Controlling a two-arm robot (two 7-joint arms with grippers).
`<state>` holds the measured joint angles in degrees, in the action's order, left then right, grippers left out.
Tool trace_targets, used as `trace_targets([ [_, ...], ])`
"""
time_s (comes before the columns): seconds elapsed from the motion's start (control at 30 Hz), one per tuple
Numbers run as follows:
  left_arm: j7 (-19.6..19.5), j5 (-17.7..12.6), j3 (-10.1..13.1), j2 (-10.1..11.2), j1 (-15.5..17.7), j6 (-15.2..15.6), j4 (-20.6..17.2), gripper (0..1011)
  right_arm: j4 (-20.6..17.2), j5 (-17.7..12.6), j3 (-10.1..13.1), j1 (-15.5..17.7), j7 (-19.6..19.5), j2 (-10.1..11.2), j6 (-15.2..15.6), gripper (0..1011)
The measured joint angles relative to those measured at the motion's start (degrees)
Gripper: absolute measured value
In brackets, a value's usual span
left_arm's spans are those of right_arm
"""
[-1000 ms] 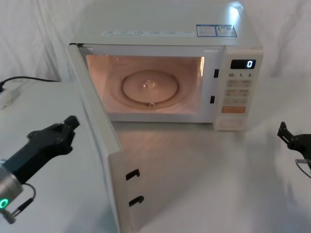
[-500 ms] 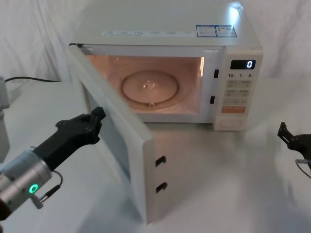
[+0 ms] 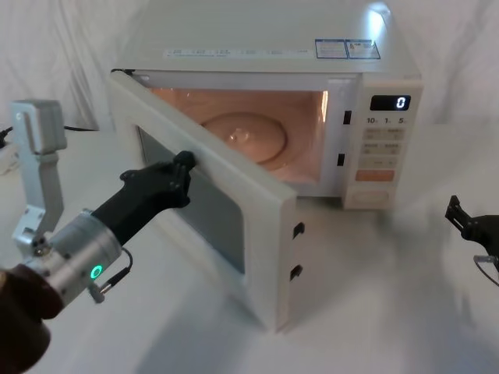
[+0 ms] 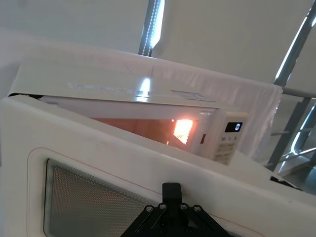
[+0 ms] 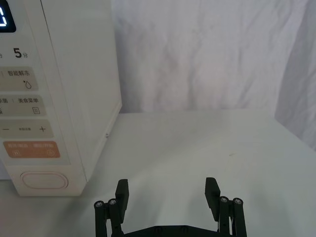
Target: Press the button to open the microwave door with one hand; close the microwave door with the other hand.
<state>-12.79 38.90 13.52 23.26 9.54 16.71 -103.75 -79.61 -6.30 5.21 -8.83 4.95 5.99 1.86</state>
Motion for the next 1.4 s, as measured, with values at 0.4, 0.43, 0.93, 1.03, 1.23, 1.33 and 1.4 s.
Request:
trace_targets([
  [0.4,1.9,-1.3,4.9,-2.6,6.5,-0.7,5.1,0,0.0,0.0,0.0,0.0,0.0,0.0,0.0,1002],
  [0.43,1.9,-1.4,5.5,-3.0,7.3,-0.6,5.6,0,0.0,0.0,0.0,0.0,0.0,0.0,0.0,1002],
  [0.93,4.0,-5.5,9.7,-7.2,13.0,-0.9,12.4,0,0.0,0.0,0.0,0.0,0.0,0.0,0.0,1002],
  [1.03,4.4,-6.0,9.7,-7.8,13.5,-0.9,13.3,0,0.0,0.0,0.0,0.0,0.0,0.0,0.0,1002],
  [1.23,4.7,-7.2,9.2,-9.1,14.9,-1.0,15.6,0,0.0,0.0,0.0,0.0,0.0,0.0,0.0,1002],
  [1.33,4.7,-7.7,8.8,-9.9,15.7,-1.0,16.9,0,0.0,0.0,0.0,0.0,0.0,0.0,0.0,1002],
  [1.4,4.6,-7.8,8.7,-10.2,16.1,-1.0,17.4,0,0.0,0.0,0.0,0.0,0.0,0.0,0.0,1002],
])
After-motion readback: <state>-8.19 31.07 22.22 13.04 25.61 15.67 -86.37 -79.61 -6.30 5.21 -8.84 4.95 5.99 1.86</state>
